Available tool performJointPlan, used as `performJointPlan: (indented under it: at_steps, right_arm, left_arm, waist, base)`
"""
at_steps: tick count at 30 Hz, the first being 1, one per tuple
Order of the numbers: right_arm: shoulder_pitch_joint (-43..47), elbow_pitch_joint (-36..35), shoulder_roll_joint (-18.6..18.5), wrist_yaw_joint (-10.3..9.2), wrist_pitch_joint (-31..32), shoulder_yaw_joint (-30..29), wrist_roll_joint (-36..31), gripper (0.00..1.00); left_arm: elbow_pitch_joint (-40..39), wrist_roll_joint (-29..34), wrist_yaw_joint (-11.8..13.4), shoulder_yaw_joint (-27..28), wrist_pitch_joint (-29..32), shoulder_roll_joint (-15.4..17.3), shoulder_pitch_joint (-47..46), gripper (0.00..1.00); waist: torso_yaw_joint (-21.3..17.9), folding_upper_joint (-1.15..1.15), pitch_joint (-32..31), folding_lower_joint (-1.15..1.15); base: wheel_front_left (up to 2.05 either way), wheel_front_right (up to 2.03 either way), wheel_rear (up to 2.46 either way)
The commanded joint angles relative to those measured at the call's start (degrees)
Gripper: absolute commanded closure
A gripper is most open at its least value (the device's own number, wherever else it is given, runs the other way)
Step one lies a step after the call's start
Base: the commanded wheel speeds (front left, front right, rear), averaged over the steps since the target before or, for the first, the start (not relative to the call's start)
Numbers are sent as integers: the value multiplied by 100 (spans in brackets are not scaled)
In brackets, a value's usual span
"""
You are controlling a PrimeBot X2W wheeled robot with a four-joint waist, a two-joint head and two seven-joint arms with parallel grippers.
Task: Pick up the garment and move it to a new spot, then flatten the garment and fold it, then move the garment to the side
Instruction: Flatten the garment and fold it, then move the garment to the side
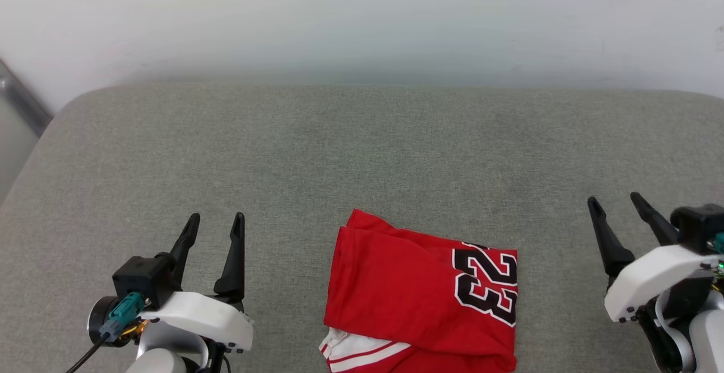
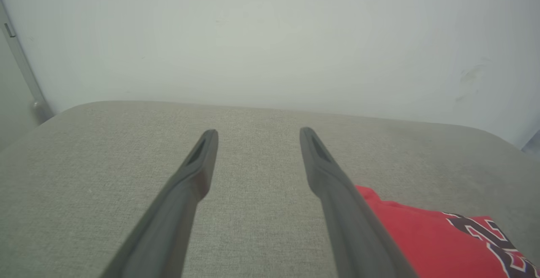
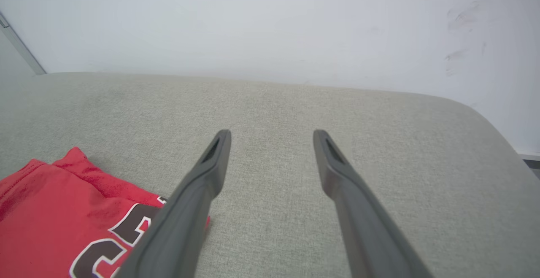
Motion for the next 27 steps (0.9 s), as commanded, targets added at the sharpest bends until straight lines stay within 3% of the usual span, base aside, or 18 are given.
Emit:
performJointPlan:
  at_steps: [1, 5, 12, 27]
  right_arm:
    - [140, -203, 94, -3, -155, -120, -131, 0]
    - [632, -874, 400, -3, -572, -488, -475, 0]
    - [1331, -1587, 771, -3, -706, -483, -629, 0]
    - [1755, -2060, 1022, -3, -481, -571, -728, 0]
  left_arm:
    - [-4, -11, 9, 31, -30, 23, 45, 0]
    - [-12, 67, 38, 64, -76, 8, 115, 0]
    - [-29, 179, 121, 125, -122, -13, 336, 0]
    - [-83, 323, 165, 163, -145, -27, 511, 0]
  waist:
    - [-43, 0, -23, 0]
    - [-93, 0, -85, 0]
    - [-122, 0, -248, 0]
    - [-149, 0, -301, 0]
  base:
    - [0, 0, 0]
    - [0, 0, 0]
    - [0, 0, 0]
    - [0, 0, 0]
